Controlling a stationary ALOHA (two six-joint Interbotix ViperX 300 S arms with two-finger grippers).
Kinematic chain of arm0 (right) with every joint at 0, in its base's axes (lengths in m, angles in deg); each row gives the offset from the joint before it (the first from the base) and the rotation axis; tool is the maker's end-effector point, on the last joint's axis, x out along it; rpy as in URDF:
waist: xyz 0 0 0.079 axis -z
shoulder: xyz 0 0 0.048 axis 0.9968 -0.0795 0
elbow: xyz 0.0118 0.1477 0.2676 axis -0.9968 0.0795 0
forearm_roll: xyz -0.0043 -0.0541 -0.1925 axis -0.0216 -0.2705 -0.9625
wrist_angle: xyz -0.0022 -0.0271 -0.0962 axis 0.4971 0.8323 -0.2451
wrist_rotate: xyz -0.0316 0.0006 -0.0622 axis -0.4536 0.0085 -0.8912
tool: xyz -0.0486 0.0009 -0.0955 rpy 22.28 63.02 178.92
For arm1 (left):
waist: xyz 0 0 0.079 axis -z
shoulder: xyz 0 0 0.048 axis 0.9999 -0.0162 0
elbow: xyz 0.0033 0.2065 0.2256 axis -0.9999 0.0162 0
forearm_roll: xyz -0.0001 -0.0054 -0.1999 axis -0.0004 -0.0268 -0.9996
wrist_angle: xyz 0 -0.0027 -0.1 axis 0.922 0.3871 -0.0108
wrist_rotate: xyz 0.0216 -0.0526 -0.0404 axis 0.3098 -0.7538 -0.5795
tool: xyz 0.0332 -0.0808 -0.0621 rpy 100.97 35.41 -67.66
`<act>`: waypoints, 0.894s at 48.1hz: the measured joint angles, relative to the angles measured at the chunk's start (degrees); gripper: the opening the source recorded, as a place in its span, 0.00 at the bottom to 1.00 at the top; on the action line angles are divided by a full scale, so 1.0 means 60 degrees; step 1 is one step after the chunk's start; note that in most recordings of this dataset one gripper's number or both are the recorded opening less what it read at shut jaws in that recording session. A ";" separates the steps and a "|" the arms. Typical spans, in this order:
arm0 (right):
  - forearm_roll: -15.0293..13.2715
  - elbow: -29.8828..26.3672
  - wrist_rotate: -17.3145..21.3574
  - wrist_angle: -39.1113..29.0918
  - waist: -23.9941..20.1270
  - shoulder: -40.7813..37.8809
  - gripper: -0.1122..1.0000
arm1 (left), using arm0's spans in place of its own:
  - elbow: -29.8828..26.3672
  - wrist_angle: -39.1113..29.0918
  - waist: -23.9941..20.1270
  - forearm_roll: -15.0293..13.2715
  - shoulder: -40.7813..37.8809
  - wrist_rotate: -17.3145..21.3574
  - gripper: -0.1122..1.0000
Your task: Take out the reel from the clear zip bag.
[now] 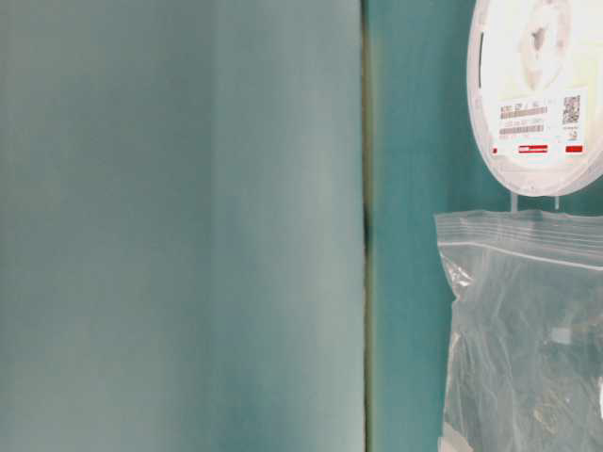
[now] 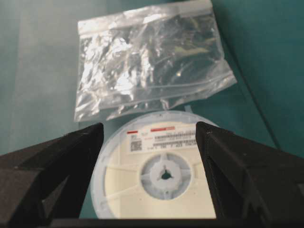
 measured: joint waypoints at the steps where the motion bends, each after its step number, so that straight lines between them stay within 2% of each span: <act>1: 0.0000 0.0000 0.0000 0.0000 0.0000 0.0015 0.88 | 0.0015 0.0000 0.0000 0.0000 0.0000 0.0000 0.93; 43: 0.0000 0.0000 0.0000 0.0073 -0.0015 0.0000 0.87 | 0.0000 -0.0044 0.0000 0.0000 0.0103 -0.0088 0.93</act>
